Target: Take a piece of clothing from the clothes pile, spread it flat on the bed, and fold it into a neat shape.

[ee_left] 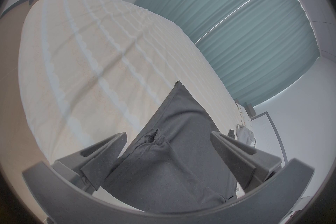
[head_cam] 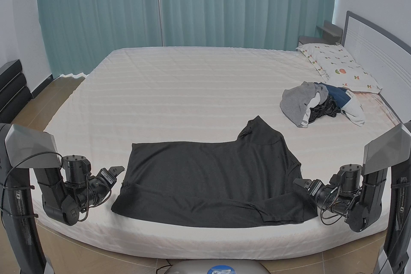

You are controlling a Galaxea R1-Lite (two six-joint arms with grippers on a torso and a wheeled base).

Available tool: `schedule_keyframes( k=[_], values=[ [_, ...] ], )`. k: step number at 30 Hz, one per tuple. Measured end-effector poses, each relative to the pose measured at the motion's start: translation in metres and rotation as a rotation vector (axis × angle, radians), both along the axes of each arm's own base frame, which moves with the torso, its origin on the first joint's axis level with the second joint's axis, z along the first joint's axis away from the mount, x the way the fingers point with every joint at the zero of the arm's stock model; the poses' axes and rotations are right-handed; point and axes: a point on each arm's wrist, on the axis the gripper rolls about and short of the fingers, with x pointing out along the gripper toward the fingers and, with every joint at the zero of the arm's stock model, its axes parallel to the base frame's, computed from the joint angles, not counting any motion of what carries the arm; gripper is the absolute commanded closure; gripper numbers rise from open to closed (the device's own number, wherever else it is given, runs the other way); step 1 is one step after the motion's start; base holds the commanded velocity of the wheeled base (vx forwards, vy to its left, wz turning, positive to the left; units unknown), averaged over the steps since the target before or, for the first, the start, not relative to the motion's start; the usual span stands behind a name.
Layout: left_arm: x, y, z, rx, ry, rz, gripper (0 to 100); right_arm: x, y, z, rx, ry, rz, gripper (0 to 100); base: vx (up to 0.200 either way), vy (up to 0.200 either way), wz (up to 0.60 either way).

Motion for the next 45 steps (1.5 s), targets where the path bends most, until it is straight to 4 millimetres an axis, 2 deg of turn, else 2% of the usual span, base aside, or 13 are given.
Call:
schedule_keyframes(
  k=[7, 15, 26, 37, 38, 45],
  values=[
    [0.0, 0.0, -0.003, 0.001, 0.01, -0.005, 0, 0.001, 0.0, 0.002, 0.0, -0.01, -0.002, 0, 0.171, 0.0, 0.0],
    [-0.003, -0.002, -0.004, 0.011, 0.018, -0.019, 0, 0.001, -0.001, 0.006, 0.0, -0.022, -0.002, 0, 0.0, 0.0, 0.0],
    [-0.018, -0.01, -0.013, 0.115, 0.055, -0.194, 0, -0.004, 0.0, 0.005, -0.007, -0.007, 0.014, 0, 0.0, 0.0, 0.0],
    [-0.007, -0.02, -0.028, 0.16, 0.057, -0.243, 0, -0.005, 0.001, 0.003, -0.011, 0.0, 0.022, 0, 0.0, 0.0, 0.0],
    [-0.006, -0.02, -0.029, 0.161, 0.057, -0.242, 100, -0.005, 0.001, 0.003, -0.011, 0.001, 0.022, 0, 0.0, 0.0, 0.0],
    [-0.003, -0.019, -0.032, 0.172, 0.059, -0.222, 100, -0.005, 0.0, 0.003, -0.015, 0.0, 0.021, 0, 0.0, 0.0, 0.0]
  ],
)
